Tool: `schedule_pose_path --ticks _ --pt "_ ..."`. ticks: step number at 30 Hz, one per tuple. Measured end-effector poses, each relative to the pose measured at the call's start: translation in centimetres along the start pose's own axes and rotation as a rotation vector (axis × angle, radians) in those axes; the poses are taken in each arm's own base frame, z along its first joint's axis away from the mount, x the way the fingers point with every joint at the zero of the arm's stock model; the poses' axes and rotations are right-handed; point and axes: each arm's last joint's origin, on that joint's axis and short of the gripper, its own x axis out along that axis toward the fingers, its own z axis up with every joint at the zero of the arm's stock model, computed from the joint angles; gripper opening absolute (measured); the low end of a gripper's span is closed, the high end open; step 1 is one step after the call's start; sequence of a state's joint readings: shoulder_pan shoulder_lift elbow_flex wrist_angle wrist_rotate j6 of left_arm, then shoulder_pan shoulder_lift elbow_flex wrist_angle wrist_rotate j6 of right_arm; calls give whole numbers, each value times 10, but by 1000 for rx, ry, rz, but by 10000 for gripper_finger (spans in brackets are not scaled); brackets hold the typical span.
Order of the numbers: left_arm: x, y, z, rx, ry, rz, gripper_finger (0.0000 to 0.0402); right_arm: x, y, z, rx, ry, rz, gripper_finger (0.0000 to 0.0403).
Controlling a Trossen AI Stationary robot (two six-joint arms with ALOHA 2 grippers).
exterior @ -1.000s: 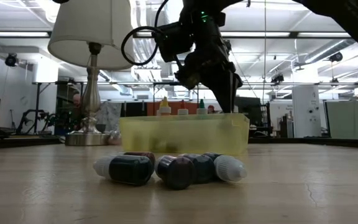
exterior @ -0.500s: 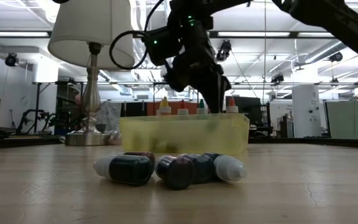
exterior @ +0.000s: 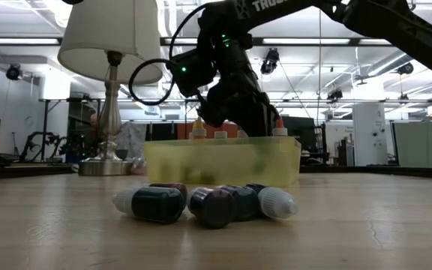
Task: Pick & Place food coloring
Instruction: Put the small purple food coloring bottle into the yellow bin
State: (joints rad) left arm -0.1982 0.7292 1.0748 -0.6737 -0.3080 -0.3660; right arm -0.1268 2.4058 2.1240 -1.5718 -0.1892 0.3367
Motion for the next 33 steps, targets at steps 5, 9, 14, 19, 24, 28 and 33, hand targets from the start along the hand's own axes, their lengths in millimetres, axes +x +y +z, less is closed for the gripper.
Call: schedule_pose_path --ticks 5,9,14,19,24,28,33 --pt "0 0 0 0 0 0 2 0 0 0 1 3 4 49" --pt "0 0 0 0 0 0 2 2 0 0 5 15 19 49" --pt "0 0 0 0 0 0 2 6 0 -1 11 32 23 49" --pt "0 0 0 0 0 0 2 12 -1 -2 15 63 35 49" --pt "0 0 0 0 0 0 2 16 -2 -3 20 83 28 49" --pt "0 0 0 0 0 0 2 16 -2 -2 15 81 29 60" --pt "0 0 0 0 0 0 2 17 -2 -2 13 81 30 85"
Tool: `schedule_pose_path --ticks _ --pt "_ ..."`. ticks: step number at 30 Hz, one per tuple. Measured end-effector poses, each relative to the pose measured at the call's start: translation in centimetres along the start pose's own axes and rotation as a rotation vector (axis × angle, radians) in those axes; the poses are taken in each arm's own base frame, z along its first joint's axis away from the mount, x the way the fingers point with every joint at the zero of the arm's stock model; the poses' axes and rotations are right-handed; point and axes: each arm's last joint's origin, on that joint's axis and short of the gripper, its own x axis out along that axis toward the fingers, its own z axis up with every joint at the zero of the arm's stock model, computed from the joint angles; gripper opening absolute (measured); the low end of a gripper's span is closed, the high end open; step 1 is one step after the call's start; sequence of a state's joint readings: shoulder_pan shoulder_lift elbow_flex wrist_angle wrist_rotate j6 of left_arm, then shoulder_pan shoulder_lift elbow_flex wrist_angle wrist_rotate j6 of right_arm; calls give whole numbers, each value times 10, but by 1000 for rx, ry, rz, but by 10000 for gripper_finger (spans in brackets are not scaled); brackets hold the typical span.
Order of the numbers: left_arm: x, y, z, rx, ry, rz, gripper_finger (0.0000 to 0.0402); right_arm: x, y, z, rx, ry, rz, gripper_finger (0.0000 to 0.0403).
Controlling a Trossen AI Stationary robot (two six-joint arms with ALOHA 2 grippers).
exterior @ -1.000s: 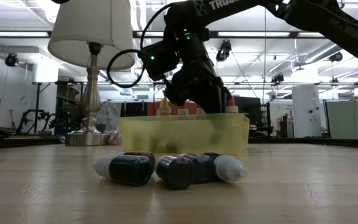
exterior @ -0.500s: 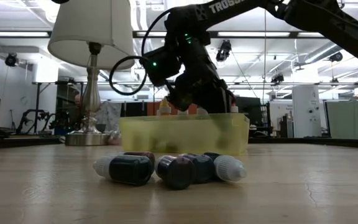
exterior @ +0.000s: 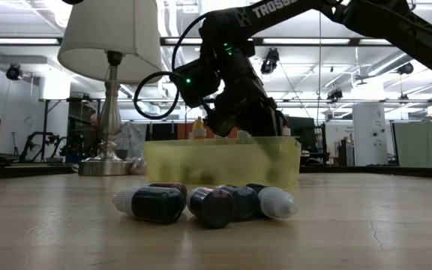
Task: Pick & Place food coloring
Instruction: Put the small purple food coloring bottle into the yellow bin, then put the small green food coloring bottle into the yellow bin
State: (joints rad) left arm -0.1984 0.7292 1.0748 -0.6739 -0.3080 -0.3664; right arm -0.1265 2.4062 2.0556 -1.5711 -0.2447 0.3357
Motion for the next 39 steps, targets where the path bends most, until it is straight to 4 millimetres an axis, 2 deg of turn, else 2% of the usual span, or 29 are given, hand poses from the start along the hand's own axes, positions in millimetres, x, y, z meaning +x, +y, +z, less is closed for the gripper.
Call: schedule_pose_path --ticks 15,27,31,39 --pt "0 0 0 0 0 0 2 -13 3 1 -28 -54 9 162" --pt "0 0 0 0 0 0 2 -39 9 -2 -18 -150 36 173" --pt "0 0 0 0 1 -2 2 -57 21 -21 -40 -205 53 172" --pt "0 0 0 -7 4 -11 2 -96 73 -87 -196 -460 16 171"
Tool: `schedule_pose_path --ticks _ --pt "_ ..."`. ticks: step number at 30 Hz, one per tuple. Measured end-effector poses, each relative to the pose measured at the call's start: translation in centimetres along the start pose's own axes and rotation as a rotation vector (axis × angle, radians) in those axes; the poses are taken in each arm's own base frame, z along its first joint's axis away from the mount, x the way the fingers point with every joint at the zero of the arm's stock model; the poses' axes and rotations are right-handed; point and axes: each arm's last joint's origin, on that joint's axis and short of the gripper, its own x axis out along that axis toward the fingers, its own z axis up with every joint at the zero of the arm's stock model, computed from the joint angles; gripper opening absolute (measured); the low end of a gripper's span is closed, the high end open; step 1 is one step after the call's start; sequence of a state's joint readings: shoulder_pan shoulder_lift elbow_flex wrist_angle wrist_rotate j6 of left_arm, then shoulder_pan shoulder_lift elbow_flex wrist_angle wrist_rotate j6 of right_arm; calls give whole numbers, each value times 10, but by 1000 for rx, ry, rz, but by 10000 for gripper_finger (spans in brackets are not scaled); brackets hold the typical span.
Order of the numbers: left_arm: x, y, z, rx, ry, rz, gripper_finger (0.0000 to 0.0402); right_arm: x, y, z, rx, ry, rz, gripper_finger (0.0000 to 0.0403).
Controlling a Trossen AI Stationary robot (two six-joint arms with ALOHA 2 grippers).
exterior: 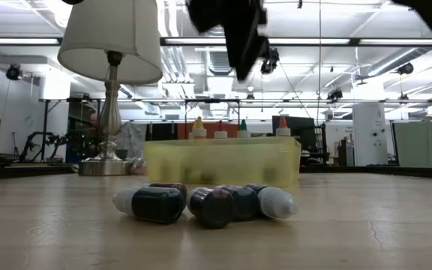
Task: Pick & Place food coloring
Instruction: Put the small green food coloring bottle into the yellow bin
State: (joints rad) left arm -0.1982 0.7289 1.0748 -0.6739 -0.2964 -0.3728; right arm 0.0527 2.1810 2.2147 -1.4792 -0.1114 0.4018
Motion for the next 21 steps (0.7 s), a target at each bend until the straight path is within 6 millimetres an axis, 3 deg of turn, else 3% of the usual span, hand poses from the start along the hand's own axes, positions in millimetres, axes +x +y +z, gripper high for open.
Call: schedule_pose_path --ticks 4,9,21 --pt "1 0 0 -1 2 -4 2 -15 37 -21 -95 -84 0 171" --pt "5 -2 -1 -8 22 -23 2 -12 77 -41 -149 -111 34 171" --pt "18 -7 -2 -14 62 -51 2 -6 148 -83 -164 -243 92 165"
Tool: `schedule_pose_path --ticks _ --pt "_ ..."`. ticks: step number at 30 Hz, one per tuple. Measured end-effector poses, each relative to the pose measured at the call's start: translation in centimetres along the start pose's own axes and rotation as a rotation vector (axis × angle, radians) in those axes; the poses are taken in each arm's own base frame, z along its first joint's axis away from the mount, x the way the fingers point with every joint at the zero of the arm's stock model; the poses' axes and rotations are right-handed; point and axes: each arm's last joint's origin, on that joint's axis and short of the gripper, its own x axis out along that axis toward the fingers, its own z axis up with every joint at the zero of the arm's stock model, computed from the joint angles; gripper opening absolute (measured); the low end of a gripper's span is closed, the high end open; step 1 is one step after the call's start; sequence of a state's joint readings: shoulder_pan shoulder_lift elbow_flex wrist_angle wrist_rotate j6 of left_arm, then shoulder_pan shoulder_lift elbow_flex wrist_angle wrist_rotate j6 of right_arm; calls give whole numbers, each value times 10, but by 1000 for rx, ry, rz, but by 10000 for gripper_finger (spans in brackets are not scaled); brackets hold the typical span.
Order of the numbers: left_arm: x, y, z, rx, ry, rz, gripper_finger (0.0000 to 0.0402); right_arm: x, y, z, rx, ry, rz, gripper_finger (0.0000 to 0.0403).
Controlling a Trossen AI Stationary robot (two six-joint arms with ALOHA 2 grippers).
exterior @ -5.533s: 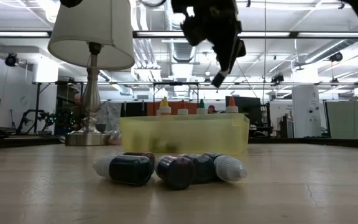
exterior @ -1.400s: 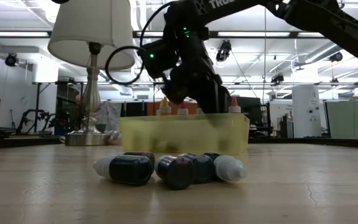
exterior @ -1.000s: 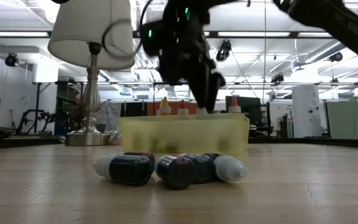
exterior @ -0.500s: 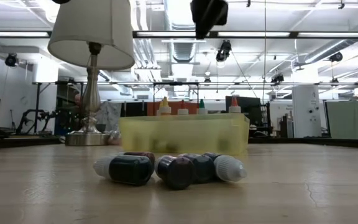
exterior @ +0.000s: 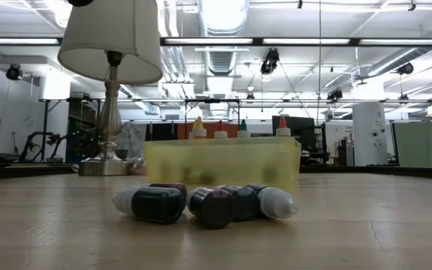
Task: Pick & Place food coloring
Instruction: Put the small green food coloring bottle into the yellow bin
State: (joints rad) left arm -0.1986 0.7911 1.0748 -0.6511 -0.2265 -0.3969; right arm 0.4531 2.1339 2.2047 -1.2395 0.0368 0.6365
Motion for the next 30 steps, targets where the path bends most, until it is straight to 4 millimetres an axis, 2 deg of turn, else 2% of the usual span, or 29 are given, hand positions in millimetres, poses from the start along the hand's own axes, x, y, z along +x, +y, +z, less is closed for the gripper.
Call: schedule_pose_path --ticks 6,12,22,30 --pt "0 0 0 0 1 -2 2 -7 30 -26 43 -96 -91 153" --pt "0 0 0 0 2 -3 2 0 39 -38 205 -105 -114 152" --pt "0 0 0 4 3 -4 2 21 58 -78 526 -110 -180 173" --pt "0 0 0 27 3 -4 2 20 69 -97 742 -215 -201 195"
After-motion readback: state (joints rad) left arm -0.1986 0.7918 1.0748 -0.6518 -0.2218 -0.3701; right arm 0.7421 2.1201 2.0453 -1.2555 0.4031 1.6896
